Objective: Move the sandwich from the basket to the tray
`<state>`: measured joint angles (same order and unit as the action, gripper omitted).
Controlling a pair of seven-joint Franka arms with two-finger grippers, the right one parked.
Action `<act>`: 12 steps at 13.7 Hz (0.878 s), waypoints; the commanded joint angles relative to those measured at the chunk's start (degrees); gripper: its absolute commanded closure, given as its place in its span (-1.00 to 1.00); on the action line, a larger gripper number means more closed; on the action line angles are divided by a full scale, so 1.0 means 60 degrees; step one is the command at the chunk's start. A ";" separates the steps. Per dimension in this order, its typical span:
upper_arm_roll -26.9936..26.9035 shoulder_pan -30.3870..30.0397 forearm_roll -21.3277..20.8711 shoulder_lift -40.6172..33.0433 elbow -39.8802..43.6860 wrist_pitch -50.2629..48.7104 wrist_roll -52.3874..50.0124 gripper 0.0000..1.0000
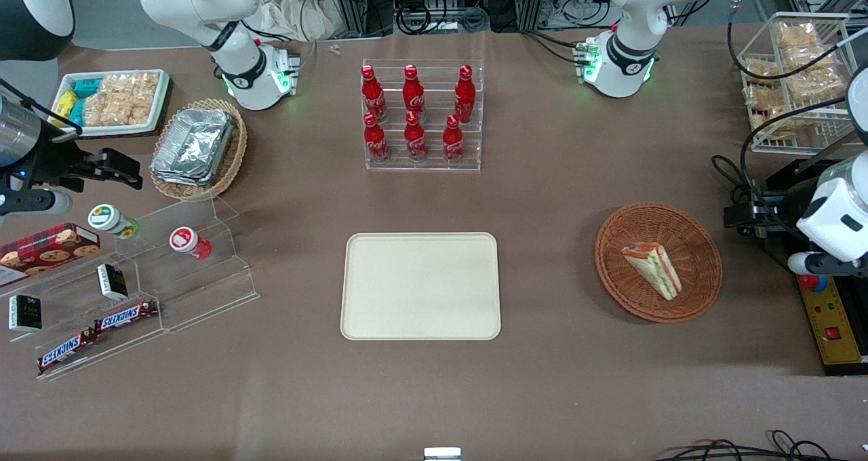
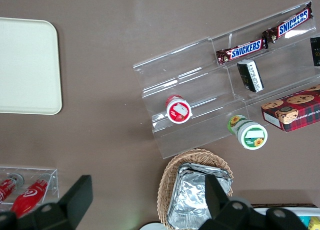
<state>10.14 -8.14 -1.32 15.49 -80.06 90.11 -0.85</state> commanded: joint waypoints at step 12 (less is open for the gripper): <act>0.0068 -0.0005 0.0175 -0.0310 -0.2367 0.1674 -0.1624 -0.98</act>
<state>10.32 -8.07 -0.90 15.89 -86.99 94.25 -5.70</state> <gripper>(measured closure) 0.004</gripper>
